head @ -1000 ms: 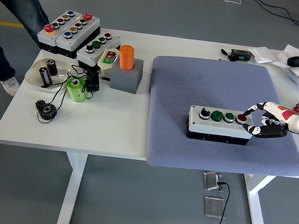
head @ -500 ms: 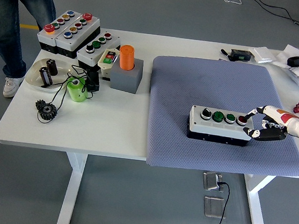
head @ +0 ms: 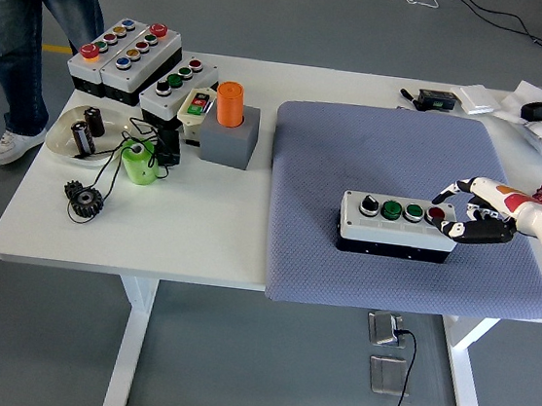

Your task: Pick up the button,place it on the desk,press the button,press the button

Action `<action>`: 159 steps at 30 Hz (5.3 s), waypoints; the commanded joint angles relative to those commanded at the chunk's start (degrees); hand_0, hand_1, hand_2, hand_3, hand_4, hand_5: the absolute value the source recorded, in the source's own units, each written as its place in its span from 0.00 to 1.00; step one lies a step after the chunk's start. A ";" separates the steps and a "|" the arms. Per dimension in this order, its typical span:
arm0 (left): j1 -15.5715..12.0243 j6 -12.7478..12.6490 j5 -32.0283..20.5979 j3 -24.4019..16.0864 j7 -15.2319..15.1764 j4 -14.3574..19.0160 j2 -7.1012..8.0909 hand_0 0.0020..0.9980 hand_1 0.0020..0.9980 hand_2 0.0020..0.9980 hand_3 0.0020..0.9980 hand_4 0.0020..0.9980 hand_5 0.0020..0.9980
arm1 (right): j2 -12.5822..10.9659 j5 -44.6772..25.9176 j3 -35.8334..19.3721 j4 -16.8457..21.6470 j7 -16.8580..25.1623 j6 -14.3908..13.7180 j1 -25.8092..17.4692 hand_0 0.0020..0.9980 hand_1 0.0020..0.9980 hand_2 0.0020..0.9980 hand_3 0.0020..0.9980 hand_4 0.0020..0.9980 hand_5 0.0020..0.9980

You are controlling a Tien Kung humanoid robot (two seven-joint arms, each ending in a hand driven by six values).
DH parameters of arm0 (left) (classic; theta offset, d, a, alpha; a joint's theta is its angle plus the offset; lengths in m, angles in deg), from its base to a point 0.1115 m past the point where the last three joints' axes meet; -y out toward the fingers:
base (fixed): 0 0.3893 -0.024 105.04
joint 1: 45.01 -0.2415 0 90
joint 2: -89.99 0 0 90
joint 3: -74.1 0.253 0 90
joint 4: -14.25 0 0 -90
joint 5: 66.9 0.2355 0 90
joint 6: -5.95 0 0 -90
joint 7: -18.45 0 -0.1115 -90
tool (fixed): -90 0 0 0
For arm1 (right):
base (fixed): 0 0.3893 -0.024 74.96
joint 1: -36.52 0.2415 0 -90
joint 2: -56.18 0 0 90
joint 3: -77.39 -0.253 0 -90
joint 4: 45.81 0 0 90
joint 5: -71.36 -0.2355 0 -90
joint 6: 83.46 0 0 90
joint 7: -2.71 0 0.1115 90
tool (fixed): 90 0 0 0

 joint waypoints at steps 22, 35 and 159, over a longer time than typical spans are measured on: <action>0.31 -0.03 -0.47 -0.05 -0.12 0.00 0.00 0.65 0.71 0.72 0.51 0.31 0.94 | 3.70 0.11 6.03 -4.05 -0.59 0.04 2.46 0.14 0.00 0.06 0.72 0.66 0.55; 0.57 -0.14 0.00 -0.61 0.01 0.00 0.00 0.65 0.71 0.73 0.51 0.31 0.93 | 4.40 0.04 7.99 -5.55 -1.02 0.28 2.79 0.14 0.00 0.06 0.72 0.66 0.55; 0.25 -0.04 0.54 -0.59 -0.16 0.00 0.00 0.65 0.71 0.73 0.52 0.32 0.96 | 2.33 -94.80 -24.64 -9.78 13.03 -8.65 -9.60 0.82 0.77 0.81 0.81 0.64 0.52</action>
